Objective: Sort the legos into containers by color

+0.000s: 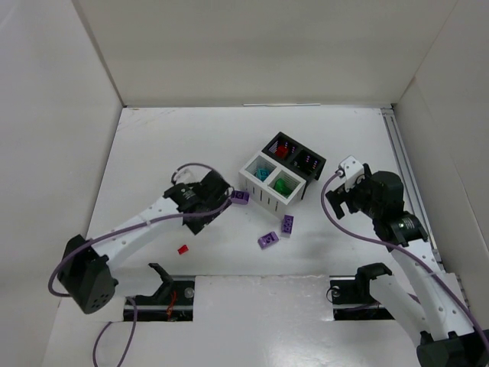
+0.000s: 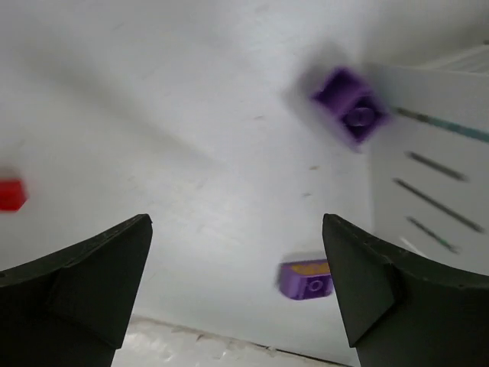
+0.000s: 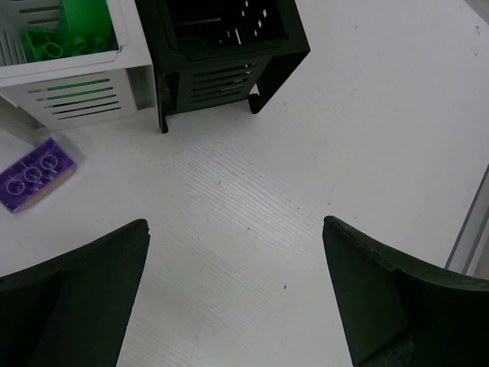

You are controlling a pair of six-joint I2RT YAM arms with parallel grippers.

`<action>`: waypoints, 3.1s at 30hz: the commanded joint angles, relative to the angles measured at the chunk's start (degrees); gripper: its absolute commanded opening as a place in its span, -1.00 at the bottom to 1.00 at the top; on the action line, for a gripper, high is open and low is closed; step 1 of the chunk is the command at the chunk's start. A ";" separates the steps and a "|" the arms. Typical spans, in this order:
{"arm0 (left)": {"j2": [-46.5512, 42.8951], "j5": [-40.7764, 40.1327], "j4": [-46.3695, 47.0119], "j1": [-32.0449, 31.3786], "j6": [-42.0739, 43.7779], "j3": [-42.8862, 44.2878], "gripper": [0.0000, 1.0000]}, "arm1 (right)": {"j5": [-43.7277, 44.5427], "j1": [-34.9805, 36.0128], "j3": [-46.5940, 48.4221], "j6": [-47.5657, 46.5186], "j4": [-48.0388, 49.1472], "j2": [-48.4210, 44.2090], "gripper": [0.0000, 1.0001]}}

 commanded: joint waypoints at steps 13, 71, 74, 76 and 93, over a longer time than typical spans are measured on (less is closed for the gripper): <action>-28.08 -2.74 -7.15 2.07 -48.51 -28.31 0.62 | -1.78 2.34 -0.26 -0.21 4.06 -0.15 0.99; -11.82 -14.88 -0.57 21.13 -13.81 -20.31 0.38 | 1.30 2.34 0.79 0.32 3.97 4.51 0.99; -9.28 -13.39 5.05 23.77 -10.14 -22.24 0.38 | 1.30 2.34 0.79 0.32 3.97 4.51 0.99; -8.74 -12.68 6.21 25.09 -8.80 -23.04 0.35 | 1.82 2.34 0.79 0.32 3.35 4.51 0.99; -11.38 0.33 14.29 21.31 -3.80 -31.31 0.30 | -0.02 2.34 0.79 0.32 4.41 5.04 0.99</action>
